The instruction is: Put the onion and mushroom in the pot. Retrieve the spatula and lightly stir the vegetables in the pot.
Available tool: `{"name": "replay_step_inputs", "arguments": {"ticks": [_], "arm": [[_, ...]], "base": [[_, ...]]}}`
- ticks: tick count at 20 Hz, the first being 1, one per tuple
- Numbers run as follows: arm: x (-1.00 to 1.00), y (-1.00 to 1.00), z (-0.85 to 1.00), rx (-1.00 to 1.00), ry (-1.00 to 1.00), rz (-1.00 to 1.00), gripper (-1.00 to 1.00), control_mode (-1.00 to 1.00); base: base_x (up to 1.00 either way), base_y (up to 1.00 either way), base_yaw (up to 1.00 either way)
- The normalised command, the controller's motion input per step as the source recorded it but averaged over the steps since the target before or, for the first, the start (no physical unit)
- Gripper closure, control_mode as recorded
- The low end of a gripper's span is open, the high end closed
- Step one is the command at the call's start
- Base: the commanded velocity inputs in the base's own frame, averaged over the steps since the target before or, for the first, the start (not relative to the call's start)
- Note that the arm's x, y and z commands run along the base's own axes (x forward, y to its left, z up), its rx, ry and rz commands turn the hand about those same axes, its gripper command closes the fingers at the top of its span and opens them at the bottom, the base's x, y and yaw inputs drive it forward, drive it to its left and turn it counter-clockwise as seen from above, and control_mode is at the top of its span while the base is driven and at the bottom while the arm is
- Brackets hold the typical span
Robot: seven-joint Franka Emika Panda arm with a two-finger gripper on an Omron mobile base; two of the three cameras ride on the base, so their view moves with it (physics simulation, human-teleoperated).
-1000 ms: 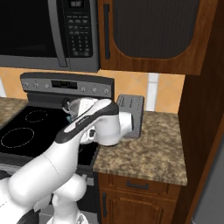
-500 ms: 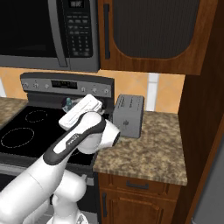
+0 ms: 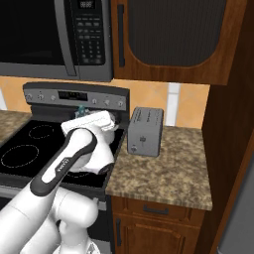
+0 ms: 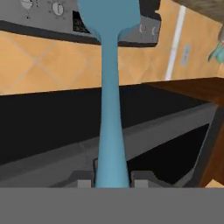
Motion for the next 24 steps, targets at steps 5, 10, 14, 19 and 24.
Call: {"name": "replay_step_inputs", "arguments": {"ticks": [5,10,14,19,24], "arm": [[0.67,0.0,0.29,0.2,0.1,-0.28,1.0,-1.0],[0.84,-0.01,-0.59,0.01,0.11,-0.2,1.0,-1.0],[0.77,0.0,-0.81,-0.03,0.01,-0.14,1.0,-1.0],[0.61,-0.1,-0.19,-0.01,0.02,-0.12,1.0,-1.0],[0.35,0.01,-0.29,0.0,0.17,-0.09,1.0,-1.0]], "base": [[0.0,0.0,0.0],[0.0,0.0,0.0],[0.0,0.0,0.0],[0.0,0.0,0.0],[0.0,0.0,0.0]]}}
